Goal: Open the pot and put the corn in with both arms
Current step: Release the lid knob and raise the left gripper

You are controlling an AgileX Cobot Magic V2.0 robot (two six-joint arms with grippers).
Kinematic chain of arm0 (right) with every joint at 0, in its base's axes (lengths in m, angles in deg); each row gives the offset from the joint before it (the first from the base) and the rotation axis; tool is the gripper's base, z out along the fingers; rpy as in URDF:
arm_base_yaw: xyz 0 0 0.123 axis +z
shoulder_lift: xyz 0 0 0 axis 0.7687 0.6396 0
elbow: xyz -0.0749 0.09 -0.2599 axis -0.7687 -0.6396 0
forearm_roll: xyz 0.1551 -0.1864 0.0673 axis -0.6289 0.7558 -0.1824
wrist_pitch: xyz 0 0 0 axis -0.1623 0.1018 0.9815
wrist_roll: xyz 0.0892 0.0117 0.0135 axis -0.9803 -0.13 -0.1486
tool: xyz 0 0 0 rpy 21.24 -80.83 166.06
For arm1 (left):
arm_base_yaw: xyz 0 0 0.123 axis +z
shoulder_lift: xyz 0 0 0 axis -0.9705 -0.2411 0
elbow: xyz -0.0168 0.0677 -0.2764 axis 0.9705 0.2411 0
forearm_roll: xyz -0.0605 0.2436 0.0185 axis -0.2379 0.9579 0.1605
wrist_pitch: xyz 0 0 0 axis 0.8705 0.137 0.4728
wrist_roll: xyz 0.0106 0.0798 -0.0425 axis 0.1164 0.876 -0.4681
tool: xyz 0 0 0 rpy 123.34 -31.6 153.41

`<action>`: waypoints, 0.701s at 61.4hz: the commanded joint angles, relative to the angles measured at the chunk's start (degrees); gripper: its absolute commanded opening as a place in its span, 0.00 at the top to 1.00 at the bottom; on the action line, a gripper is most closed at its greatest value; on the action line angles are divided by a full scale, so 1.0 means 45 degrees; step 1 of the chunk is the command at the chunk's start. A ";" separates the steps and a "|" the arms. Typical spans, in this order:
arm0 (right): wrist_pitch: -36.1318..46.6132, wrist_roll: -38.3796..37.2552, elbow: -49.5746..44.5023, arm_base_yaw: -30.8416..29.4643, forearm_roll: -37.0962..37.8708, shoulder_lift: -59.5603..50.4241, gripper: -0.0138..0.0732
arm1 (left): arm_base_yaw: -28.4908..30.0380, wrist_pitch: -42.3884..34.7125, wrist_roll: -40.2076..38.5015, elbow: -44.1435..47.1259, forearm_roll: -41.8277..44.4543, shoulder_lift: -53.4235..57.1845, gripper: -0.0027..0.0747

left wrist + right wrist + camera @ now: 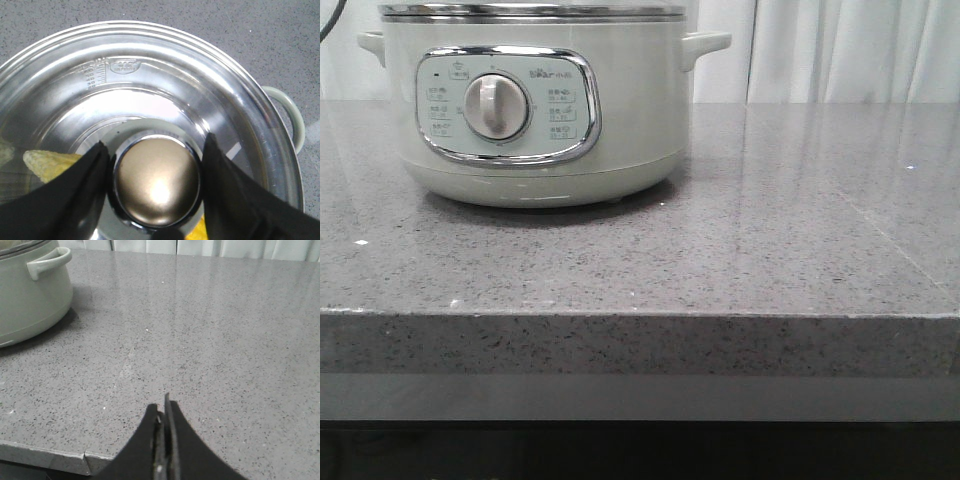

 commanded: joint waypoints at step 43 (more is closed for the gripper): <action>0.1346 0.0026 0.0194 -0.0048 -0.0014 0.0131 0.97 | -0.0040 0.0244 -0.0140 -0.1064 -0.0178 0.0939 0.29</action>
